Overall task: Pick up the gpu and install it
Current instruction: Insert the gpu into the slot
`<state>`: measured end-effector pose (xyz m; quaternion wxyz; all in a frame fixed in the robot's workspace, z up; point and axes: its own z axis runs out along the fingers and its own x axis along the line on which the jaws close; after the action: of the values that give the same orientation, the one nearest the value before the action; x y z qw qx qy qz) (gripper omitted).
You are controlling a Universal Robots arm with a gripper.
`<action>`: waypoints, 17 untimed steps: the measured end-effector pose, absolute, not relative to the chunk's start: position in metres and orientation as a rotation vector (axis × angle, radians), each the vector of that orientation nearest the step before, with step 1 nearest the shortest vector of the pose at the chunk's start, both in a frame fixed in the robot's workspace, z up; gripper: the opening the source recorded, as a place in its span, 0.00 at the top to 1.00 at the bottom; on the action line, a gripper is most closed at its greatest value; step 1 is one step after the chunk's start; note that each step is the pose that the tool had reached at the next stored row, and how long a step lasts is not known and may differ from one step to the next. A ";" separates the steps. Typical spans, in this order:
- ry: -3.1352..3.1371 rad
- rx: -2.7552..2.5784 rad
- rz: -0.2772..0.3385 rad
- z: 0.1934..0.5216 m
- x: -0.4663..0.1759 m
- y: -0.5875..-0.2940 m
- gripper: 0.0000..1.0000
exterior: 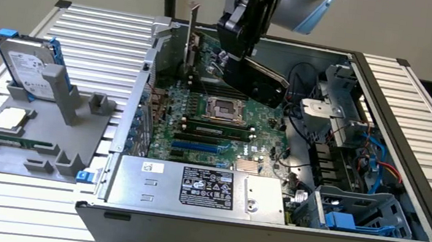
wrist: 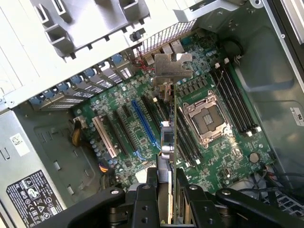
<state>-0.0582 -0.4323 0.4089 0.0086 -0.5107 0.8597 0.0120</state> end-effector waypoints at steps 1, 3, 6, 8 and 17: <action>2.685 -1.597 0.037 0.409 -0.058 -0.432 1.00; 2.681 -1.605 0.038 0.409 -0.058 -0.432 1.00; 2.669 -1.624 0.038 0.409 -0.058 -0.432 1.00; 2.659 -1.640 0.038 0.409 -0.058 -0.432 1.00; 2.654 -1.650 0.038 0.409 -0.058 -0.432 1.00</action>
<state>-0.0582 -0.4323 0.4089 0.0084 -0.5279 0.8492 0.0122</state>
